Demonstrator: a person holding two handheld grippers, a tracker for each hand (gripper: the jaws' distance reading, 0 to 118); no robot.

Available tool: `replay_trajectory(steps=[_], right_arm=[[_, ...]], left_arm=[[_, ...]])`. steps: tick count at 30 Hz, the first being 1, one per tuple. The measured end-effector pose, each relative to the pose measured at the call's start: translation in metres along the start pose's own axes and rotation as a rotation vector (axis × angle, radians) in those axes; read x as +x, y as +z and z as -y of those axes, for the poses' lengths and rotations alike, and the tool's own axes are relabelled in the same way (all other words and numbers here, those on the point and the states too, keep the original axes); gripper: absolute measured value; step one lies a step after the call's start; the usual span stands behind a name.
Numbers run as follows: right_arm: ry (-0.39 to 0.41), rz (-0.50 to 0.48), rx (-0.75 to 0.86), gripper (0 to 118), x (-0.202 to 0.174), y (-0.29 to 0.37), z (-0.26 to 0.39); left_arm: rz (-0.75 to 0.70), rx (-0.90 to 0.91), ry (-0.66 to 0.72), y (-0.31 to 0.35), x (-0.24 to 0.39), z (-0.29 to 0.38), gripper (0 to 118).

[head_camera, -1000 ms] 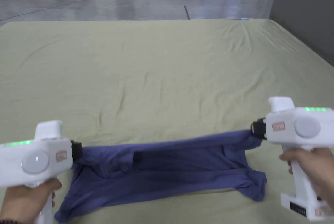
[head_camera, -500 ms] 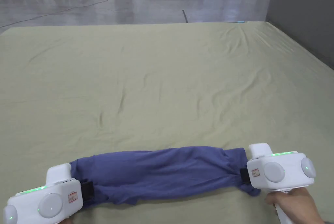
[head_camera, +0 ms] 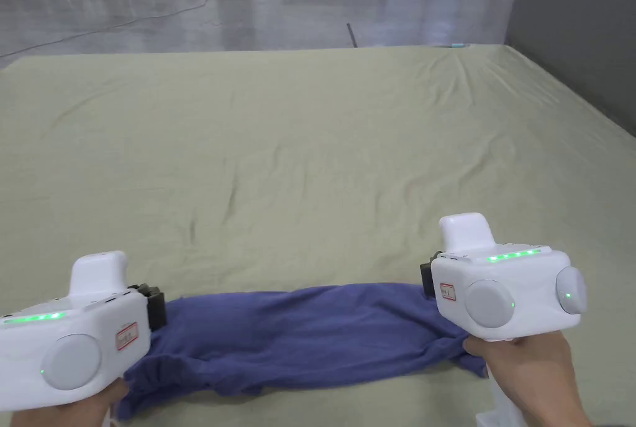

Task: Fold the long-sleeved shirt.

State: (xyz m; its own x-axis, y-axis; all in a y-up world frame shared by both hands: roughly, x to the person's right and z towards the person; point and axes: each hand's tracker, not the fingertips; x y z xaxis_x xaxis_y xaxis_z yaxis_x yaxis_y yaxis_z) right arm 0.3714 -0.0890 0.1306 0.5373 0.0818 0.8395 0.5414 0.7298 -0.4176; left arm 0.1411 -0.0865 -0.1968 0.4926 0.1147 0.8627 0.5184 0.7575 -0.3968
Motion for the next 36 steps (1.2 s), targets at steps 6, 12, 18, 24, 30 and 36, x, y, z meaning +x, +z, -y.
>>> replay_trajectory(steps=[6,12,18,24,30,36], right_arm=[[-0.05,-0.069,-0.006,3,-0.003,0.028,0.003],[-0.038,-0.095,-0.03,3,0.002,0.024,0.003],[-0.016,-0.126,-0.03,3,-0.003,0.023,0.004],[-0.031,-0.126,-0.051,3,-0.001,0.012,0.001],[-0.031,-0.123,-0.052,3,-0.001,0.016,0.002],[-0.041,-0.13,-0.051,3,0.001,0.019,0.002]], left_arm=[[0.071,-0.02,0.204,-0.006,-0.046,0.0,0],[0.25,-0.174,0.48,-0.047,-0.117,0.031,118],[0.463,-0.335,0.795,-0.106,-0.142,0.082,118],[0.55,-0.331,0.754,-0.148,-0.117,0.08,118],[0.576,-0.342,0.512,-0.137,-0.102,0.053,69],[0.504,-0.331,0.439,-0.137,-0.089,0.05,16]])
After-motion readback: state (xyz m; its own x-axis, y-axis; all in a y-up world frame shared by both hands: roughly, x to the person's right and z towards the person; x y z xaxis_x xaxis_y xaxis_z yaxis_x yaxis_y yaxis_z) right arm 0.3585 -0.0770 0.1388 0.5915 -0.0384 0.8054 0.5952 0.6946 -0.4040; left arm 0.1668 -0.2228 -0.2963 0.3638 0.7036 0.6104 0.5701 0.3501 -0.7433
